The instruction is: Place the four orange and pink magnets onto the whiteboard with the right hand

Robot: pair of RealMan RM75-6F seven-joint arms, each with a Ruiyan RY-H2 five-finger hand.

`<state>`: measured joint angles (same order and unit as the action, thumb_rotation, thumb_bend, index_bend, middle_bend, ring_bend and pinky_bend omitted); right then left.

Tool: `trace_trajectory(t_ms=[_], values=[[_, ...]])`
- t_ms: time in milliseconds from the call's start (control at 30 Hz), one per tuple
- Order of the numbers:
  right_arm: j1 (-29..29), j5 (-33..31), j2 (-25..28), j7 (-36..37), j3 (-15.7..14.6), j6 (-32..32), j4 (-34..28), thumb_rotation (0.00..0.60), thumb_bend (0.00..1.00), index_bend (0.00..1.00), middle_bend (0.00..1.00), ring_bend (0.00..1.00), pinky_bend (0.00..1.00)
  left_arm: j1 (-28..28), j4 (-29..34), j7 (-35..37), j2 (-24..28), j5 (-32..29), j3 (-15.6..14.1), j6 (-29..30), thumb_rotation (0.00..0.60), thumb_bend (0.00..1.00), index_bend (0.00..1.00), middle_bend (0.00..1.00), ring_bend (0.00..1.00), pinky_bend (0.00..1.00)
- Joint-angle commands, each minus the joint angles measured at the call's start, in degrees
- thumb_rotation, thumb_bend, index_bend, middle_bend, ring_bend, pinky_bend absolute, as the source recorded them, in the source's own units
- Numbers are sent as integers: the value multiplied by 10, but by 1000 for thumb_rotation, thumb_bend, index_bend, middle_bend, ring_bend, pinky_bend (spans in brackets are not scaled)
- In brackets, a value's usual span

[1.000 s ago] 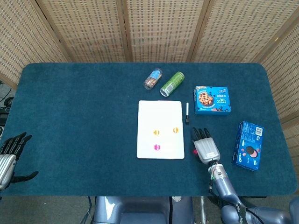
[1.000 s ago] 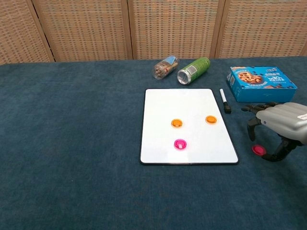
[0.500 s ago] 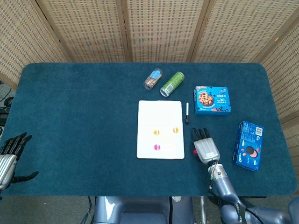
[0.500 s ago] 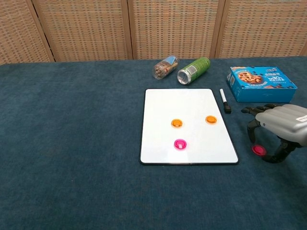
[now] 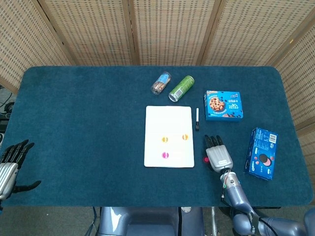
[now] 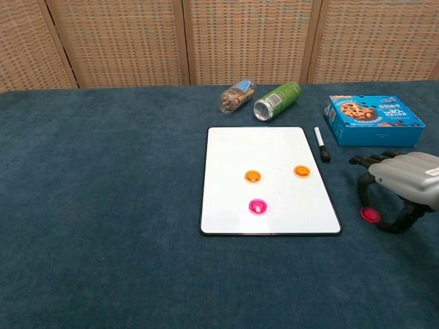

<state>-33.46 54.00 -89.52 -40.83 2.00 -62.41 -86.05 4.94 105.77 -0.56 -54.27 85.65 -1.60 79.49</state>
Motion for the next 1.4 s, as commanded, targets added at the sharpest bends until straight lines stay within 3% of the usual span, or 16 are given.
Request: trace_trajectory(t_ms=[33,300,600,1400], values=[[0,-1,-1,0,0,1,1,600,312,417,0,0,0,0,0,-1,0,-1,0,-1,600,0,0,0,0,0],[1,-7,-1,0,3,7,6,600,312,424,0,0,0,0,0,-1,0,-1,0,-1,600,0,0,0,0,0],[4,-3,-1,14,6,11,2,600,336,522,0,0,0,0,0,-1,-1,-1,0,0,600,0,0,0,0,0],[-18,-12,12,-3,35,10,-41,600,338,524,0,0,0,1,1,1,1,-1,0,-2,600,0,0,0,0,0]])
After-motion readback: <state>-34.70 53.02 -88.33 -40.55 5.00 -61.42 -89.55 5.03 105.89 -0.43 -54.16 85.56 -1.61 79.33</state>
